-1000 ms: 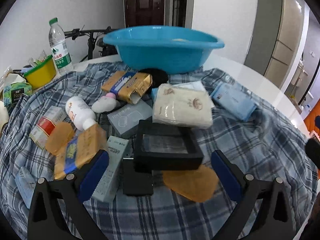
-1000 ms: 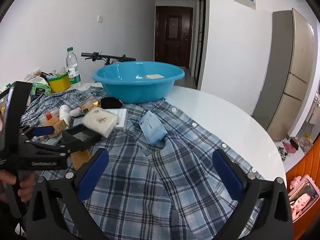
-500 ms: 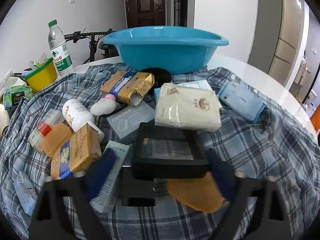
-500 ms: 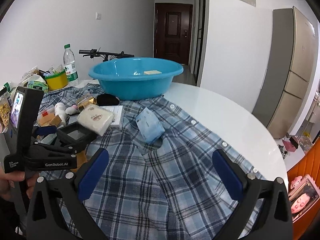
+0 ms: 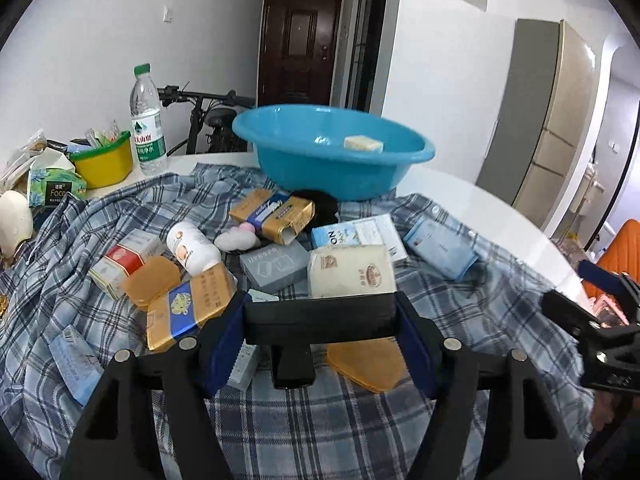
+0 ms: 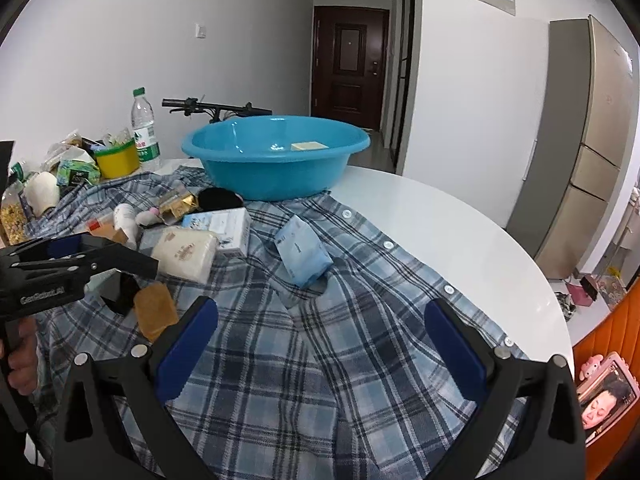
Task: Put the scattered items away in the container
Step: 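Reach the left tool to the black square frame box while the right tool approaches the orange soap box, then grasp the black frame box with the left tool while the right tool grasps the orange soap box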
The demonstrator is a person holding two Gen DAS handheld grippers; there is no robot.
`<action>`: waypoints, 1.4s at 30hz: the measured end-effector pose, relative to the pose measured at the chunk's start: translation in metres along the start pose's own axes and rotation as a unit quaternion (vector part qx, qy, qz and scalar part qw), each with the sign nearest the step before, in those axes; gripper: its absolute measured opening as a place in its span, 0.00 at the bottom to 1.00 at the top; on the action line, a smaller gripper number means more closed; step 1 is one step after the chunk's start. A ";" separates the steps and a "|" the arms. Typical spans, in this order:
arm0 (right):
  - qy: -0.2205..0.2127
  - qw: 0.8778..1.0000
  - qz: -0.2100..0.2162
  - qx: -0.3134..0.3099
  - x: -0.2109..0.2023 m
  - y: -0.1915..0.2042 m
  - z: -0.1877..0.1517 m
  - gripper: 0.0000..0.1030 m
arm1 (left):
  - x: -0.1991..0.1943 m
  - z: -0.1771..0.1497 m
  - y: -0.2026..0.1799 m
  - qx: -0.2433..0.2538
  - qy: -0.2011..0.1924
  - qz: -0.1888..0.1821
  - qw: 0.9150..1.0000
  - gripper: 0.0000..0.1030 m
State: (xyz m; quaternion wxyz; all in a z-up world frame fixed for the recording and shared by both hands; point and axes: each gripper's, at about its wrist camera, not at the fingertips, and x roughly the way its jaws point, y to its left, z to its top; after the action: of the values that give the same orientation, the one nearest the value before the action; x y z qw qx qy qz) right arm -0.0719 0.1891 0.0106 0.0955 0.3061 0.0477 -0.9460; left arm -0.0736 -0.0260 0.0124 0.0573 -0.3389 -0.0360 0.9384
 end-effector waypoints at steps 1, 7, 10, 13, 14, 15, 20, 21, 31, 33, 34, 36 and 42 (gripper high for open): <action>0.000 1.000 0.005 0.002 0.000 0.000 0.002 1.00 | -0.004 0.000 0.000 0.000 -0.002 -0.003 1.000 0.70; -0.006 1.000 0.026 0.006 -0.003 0.011 0.007 1.00 | -0.018 -0.002 0.004 -0.005 -0.001 -0.001 1.000 0.70; 0.028 0.997 0.066 0.002 0.007 0.024 0.005 0.90 | -0.023 0.001 0.014 -0.021 -0.002 -0.001 1.000 0.70; 0.069 0.988 0.136 -0.027 0.025 0.047 0.005 0.77 | -0.030 0.005 0.023 -0.027 -0.017 0.012 0.999 0.70; 0.079 0.985 0.148 -0.047 0.032 0.057 0.005 0.73 | -0.031 0.006 0.025 -0.029 -0.019 0.017 0.999 0.70; 0.090 0.981 0.157 -0.070 0.040 0.067 0.004 0.72 | -0.032 0.007 0.028 -0.031 -0.019 0.020 0.999 0.70; 0.148 0.958 0.201 -0.142 0.078 0.105 -0.005 0.45 | -0.036 0.006 0.039 -0.039 -0.022 0.020 0.999 0.70; 0.156 0.955 0.200 -0.150 0.085 0.109 -0.007 0.44 | -0.037 0.005 0.040 -0.041 -0.023 0.019 0.999 0.70; 0.166 0.955 0.198 -0.143 0.103 0.119 -0.018 0.41 | -0.042 0.001 0.037 -0.042 -0.028 0.008 0.999 0.70; 0.157 0.959 0.199 -0.128 0.096 0.112 -0.017 0.41 | -0.042 0.000 0.036 -0.041 -0.030 0.011 0.999 0.70; 0.151 0.962 0.195 -0.119 0.092 0.107 -0.017 0.41 | -0.042 0.000 0.036 -0.040 -0.033 0.016 0.999 0.70; 0.138 0.968 0.183 -0.098 0.083 0.095 -0.017 0.41 | -0.040 -0.001 0.034 -0.038 -0.035 0.023 0.998 0.70; 0.090 0.988 0.121 -0.020 0.052 0.047 -0.014 0.41 | -0.043 -0.001 0.021 -0.024 -0.051 0.023 0.998 0.70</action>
State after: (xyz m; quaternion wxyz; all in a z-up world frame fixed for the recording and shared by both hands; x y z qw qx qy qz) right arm -0.0955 0.1377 -0.0329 0.2109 0.3912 0.0370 -0.8950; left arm -0.0419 -0.0528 0.0363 0.0254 -0.2922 -0.0534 0.9545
